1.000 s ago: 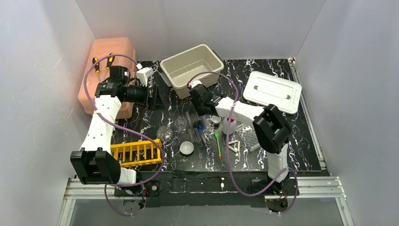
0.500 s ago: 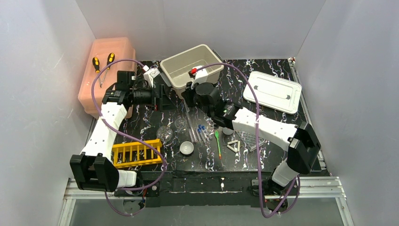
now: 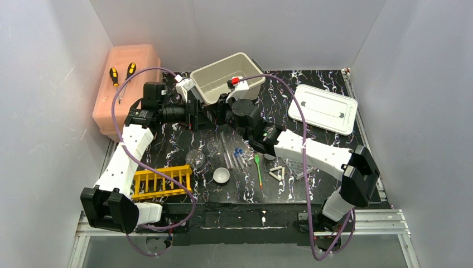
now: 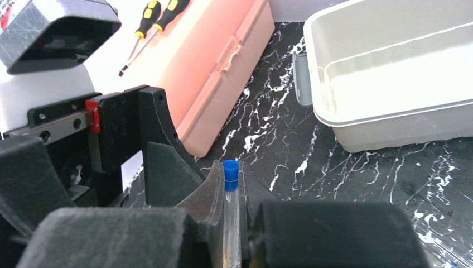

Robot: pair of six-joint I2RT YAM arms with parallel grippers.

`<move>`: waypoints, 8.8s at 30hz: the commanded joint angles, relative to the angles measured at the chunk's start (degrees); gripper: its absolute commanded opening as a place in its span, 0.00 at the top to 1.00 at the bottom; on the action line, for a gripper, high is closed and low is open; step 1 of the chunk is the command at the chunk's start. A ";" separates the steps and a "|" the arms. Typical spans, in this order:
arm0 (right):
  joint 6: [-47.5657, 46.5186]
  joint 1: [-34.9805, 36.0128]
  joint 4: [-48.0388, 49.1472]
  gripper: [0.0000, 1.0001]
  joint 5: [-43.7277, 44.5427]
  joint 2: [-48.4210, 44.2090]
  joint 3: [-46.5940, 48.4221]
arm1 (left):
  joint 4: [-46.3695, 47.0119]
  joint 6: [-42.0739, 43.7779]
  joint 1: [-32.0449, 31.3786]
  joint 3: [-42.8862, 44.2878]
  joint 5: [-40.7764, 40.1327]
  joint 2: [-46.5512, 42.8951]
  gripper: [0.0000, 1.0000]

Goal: Organize the chemistry lab equipment
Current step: Insert the test tube into the slot of the test tube rack, then pick up the test tube at the center of the board.

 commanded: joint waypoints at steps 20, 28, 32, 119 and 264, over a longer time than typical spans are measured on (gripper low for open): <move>5.76 0.22 7.33 0.99 -1.02 -3.79 -1.34 | 2.34 6.96 -1.34 -0.40 -7.10 -2.35 0.77; 5.03 -2.33 -6.32 0.61 -5.97 -3.84 5.53 | -0.30 15.46 -1.33 -0.84 -10.88 -4.71 1.00; 4.90 -5.61 -16.20 0.49 -15.01 -3.71 9.41 | -0.42 19.02 -1.29 -2.44 -11.51 -6.29 1.00; -4.12 -24.94 -45.19 0.99 7.84 -25.13 -13.93 | -21.62 18.00 -6.12 11.34 -21.10 5.30 0.02; -13.20 -6.73 -28.93 0.62 -7.01 13.64 -6.00 | -27.96 20.10 -0.06 13.02 -18.40 7.02 0.02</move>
